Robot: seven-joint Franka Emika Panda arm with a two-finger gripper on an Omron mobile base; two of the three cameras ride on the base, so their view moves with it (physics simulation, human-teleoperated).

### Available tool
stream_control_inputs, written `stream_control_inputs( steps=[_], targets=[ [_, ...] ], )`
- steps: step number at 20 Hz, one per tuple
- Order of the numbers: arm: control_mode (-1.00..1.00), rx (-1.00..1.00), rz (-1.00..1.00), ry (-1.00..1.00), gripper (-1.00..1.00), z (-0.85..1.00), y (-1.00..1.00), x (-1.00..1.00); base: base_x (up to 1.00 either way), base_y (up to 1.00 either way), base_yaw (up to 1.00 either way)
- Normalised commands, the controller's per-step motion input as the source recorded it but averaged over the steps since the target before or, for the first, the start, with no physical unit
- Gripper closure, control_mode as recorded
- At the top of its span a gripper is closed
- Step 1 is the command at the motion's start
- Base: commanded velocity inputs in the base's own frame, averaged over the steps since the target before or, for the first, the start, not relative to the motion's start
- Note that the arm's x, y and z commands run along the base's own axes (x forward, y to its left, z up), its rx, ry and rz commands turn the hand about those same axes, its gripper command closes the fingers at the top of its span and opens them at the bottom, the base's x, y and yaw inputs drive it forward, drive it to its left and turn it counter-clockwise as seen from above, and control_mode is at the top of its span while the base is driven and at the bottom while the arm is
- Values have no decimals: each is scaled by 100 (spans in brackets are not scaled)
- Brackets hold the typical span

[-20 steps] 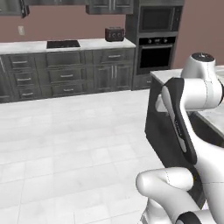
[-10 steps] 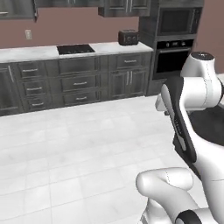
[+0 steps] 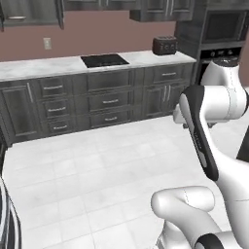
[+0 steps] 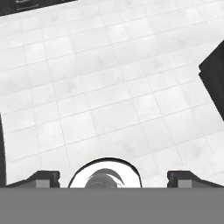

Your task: Take the smaller bowl and place it next to the appetizer plate on the dining counter , and place the larger bowl next to the plate with cooked food.

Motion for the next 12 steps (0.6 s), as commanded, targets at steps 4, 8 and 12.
stream_control_inputs(
  steps=[4,8,12],
  targets=[
    [100,0,0,0,-100,0,0,0,100,98,-2],
    [100,0,0,0,-100,0,0,0,100,72,0],
    [100,0,0,0,-100,0,0,0,100,43,0]
  ],
)
